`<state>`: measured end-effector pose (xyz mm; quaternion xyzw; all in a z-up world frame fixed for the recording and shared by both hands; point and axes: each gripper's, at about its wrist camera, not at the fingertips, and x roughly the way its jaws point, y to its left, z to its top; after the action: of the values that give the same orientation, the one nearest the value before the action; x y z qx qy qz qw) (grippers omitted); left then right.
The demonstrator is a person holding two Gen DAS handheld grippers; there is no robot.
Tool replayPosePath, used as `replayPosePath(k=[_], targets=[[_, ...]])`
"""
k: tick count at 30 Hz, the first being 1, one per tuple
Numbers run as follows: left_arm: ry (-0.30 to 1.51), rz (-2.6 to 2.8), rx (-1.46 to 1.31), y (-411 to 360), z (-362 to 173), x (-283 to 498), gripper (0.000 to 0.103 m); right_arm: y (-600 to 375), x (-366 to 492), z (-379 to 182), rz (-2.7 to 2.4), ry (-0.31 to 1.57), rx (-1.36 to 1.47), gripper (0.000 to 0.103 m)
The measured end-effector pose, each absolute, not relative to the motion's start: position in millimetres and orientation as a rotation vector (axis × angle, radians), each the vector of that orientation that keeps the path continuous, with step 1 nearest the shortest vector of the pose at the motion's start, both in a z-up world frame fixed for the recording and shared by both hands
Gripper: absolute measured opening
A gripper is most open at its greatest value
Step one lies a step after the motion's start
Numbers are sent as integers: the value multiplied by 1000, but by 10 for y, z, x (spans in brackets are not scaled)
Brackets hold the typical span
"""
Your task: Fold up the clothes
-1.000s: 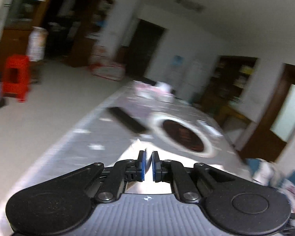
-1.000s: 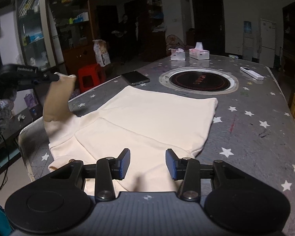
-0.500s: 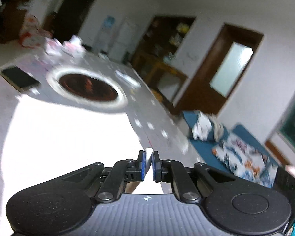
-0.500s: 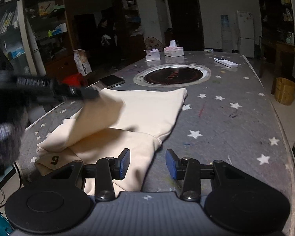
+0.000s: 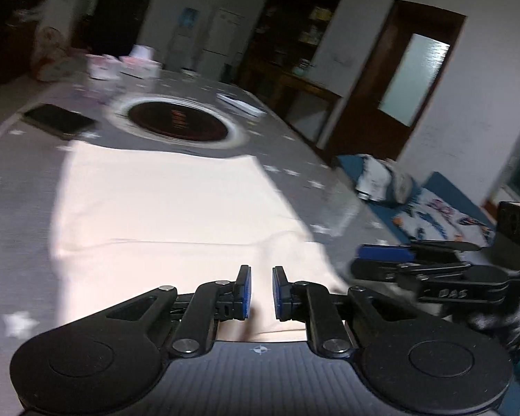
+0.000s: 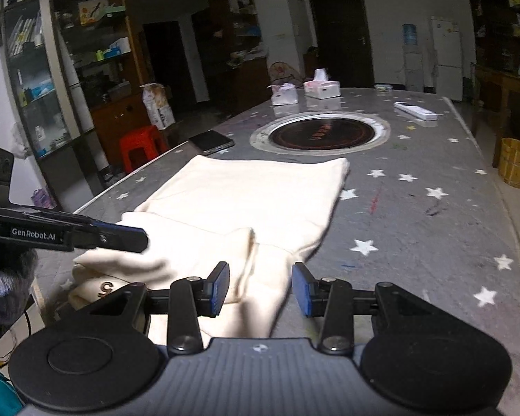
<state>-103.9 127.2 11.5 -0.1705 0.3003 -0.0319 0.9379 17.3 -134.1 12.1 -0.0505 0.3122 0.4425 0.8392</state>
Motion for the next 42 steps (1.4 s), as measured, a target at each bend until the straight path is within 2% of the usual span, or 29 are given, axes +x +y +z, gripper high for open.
replayPosePath(k=[8, 11, 15, 17, 25, 27, 33, 42], targets=[[665, 109, -368, 1708, -30, -1359, 14, -1029, 188, -39, 985, 735, -149, 38], [667, 127, -375, 1782, -64, -1414, 14, -967, 183, -78, 978, 751, -170, 28], [666, 127, -373, 1843, -47, -1449, 14, -964, 155, -63, 969, 755, -174, 8], [667, 134, -352, 1845, -37, -1419, 14, -983, 125, -20, 967, 747, -173, 4], [652, 115, -323, 1877, 52, -1290, 15, -1085, 76, 25, 937, 762, -195, 6], [642, 100, -312, 1857, 84, -1224, 16, -1092, 84, 58, 925, 744, -193, 11], [637, 75, -295, 1826, 89, -956, 19, -984, 171, 193, 930, 675, -188, 11], [658, 96, -310, 1940, -6, -870, 17, -664, 338, -29, 956, 699, -231, 11]])
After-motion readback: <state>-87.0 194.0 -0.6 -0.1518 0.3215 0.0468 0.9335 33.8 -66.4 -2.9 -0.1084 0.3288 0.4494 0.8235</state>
